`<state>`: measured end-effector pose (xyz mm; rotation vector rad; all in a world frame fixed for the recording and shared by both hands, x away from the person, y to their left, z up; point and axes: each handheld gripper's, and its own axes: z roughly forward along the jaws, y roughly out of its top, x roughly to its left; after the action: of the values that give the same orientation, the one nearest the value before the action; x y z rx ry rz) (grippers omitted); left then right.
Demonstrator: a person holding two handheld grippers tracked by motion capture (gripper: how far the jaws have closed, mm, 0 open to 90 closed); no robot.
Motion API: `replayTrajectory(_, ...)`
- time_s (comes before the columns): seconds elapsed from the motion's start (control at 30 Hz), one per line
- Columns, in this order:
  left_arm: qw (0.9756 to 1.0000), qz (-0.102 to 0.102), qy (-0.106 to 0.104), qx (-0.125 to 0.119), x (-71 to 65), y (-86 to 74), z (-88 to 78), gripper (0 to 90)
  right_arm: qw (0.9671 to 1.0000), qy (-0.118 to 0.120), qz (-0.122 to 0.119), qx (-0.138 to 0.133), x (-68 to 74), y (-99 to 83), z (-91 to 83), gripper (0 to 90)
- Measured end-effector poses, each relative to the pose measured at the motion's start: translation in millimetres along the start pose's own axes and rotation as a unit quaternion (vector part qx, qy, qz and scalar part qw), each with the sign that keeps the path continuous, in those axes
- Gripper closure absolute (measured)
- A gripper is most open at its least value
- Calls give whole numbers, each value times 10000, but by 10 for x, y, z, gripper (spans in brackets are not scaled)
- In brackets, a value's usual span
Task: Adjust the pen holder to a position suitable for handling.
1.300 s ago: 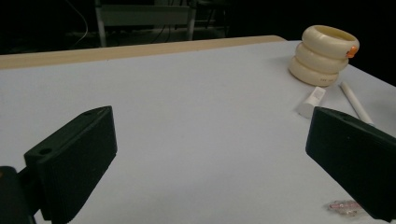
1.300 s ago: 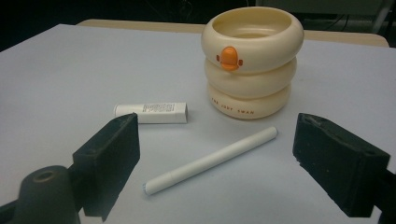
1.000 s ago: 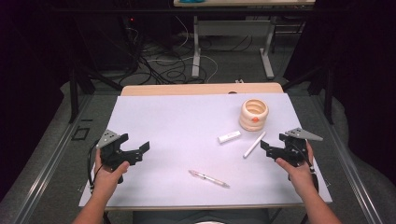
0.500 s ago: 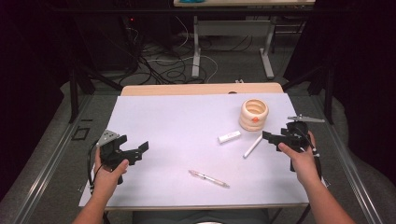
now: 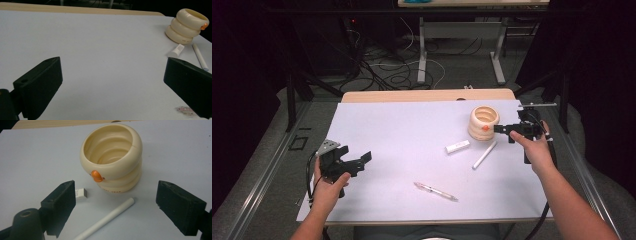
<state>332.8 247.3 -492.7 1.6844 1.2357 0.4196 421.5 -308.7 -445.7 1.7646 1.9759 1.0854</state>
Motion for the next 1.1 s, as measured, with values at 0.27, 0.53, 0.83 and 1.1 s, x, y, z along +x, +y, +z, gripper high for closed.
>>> replayTrajectory(0.27,9999,12,85,94,-1,-9,14,20,9994,52,167,300,-55,245,120,232)
replayTrajectory(0.53,9997,-55,156,173,8,-8,21,35,9985,-317,270,364,-101,467,251,355)
replayTrajectory(0.83,9992,-303,82,259,26,-22,54,34,9958,-599,359,584,-104,547,465,377)
replayTrajectory(1.1,9987,-389,58,330,31,-29,79,33,9931,-632,693,697,-177,576,663,443)
